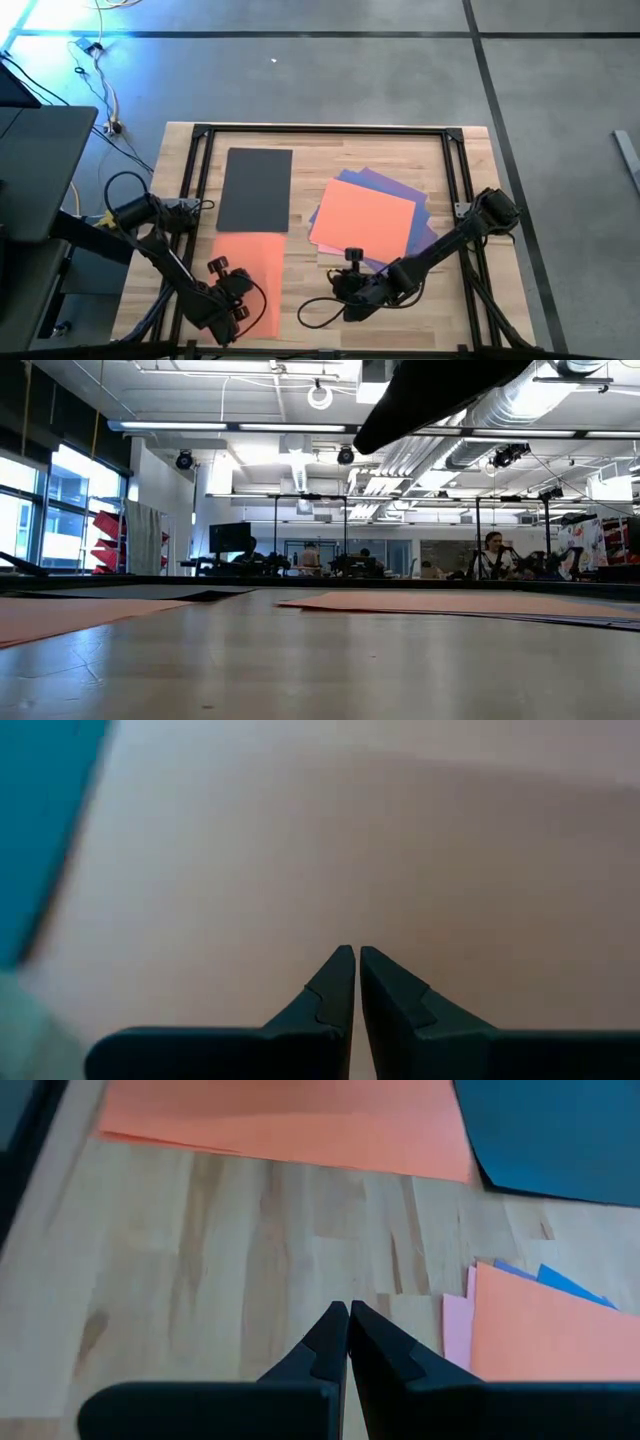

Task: Organize paper
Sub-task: Stack the right orange paper on top of the left orange paper

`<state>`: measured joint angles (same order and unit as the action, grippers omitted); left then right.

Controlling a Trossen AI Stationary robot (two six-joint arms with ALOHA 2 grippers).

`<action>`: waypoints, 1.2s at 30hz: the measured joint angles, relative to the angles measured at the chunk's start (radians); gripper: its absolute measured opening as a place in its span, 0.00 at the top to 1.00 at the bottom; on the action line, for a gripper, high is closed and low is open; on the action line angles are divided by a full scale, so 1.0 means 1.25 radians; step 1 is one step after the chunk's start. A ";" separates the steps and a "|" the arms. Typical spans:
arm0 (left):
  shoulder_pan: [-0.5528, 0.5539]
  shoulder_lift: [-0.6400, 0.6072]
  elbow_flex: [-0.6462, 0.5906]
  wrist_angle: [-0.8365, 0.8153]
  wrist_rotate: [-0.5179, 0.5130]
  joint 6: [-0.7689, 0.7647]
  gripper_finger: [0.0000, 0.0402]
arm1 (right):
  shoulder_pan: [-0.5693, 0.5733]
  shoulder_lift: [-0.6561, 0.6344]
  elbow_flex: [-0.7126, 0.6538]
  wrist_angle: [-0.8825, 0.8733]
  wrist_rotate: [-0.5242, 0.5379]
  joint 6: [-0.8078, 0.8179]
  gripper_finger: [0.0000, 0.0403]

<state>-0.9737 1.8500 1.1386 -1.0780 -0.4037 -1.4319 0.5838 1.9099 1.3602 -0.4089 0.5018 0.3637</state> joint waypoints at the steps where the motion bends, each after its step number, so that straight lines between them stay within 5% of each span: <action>1: 0.000 0.000 0.016 -0.034 -0.001 -0.005 1.00 | 0.000 0.000 0.000 0.002 -0.003 -0.004 1.00; 11: 0.001 -0.002 0.130 -0.130 -0.151 -0.012 1.00 | -0.001 -0.035 0.000 -0.145 0.100 -0.038 0.97; 17: 0.023 -0.002 0.133 -0.078 -0.364 -0.071 1.00 | -0.020 -0.058 -0.010 -0.389 0.237 0.089 0.81; 20: 0.043 -0.002 0.133 -0.033 -0.413 -0.069 1.00 | -0.028 -0.110 -0.094 -0.394 0.285 0.139 0.69; 24: 0.066 0.000 0.133 0.018 -0.403 -0.018 1.00 | -0.043 -0.233 -0.298 -0.209 0.278 0.155 0.54; 28: 0.088 0.003 0.133 0.046 -0.445 0.025 1.00 | -0.077 -0.344 -0.527 0.204 0.228 0.079 0.45; 32: 0.110 0.011 0.133 0.083 -0.507 0.087 1.00 | -0.122 -0.360 -0.716 0.637 0.107 0.000 0.41; 36: 0.127 0.011 0.133 0.109 -0.531 0.153 1.00 | -0.169 -0.318 -0.815 0.843 0.037 -0.024 0.41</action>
<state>-0.8150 1.8641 1.3052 -0.9416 -1.0675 -1.2406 0.3721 1.5123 0.3408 0.6446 0.5478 0.3335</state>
